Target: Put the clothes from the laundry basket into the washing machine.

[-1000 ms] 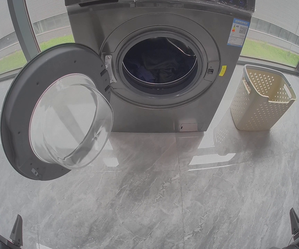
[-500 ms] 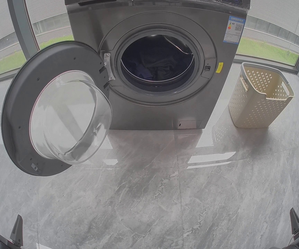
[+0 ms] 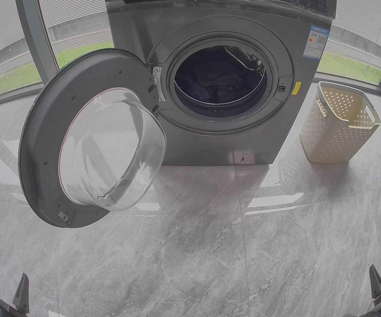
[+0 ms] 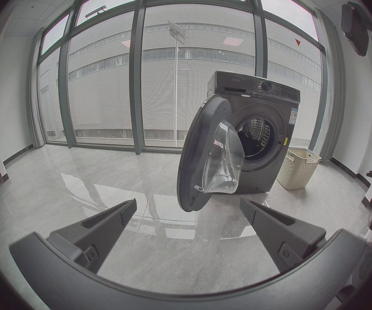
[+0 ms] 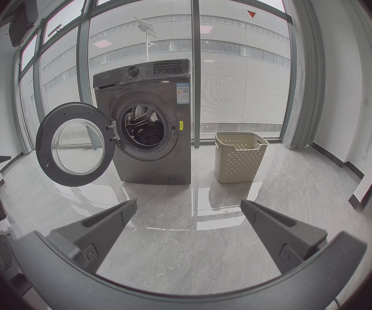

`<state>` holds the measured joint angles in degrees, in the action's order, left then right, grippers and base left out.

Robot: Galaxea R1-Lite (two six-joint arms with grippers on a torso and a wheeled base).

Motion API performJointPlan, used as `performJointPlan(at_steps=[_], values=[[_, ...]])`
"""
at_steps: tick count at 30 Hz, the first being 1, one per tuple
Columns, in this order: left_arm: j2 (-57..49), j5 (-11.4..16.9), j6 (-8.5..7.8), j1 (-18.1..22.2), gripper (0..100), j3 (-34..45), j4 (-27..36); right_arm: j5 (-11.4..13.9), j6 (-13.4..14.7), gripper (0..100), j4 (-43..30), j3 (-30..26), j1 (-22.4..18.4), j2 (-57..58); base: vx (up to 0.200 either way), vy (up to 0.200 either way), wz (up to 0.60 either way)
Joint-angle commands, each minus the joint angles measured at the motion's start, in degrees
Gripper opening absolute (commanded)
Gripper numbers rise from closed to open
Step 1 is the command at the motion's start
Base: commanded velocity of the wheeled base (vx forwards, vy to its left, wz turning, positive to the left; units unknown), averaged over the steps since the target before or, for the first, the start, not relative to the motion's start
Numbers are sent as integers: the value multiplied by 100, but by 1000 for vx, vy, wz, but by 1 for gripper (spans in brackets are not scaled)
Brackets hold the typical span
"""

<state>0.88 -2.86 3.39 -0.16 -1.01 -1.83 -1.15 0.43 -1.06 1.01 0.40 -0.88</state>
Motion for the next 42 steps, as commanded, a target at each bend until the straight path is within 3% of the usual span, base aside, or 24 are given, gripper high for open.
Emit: performJointPlan(at_steps=[1,25,31,42], values=[[-79,-4,4,-2,100,101,-2,0,1,100,1,-57,4,0,0,0,0],[-79,84,-40,-2,100,101,77,18,1,100,1,-57,-14,-9,0,0,0],[-79,84,-40,-2,100,101,77,-17,10,100,1,-57,4,0,0,0,600],[-79,84,-31,-2,100,101,77,-17,10,100,1,-57,4,0,0,0,0]])
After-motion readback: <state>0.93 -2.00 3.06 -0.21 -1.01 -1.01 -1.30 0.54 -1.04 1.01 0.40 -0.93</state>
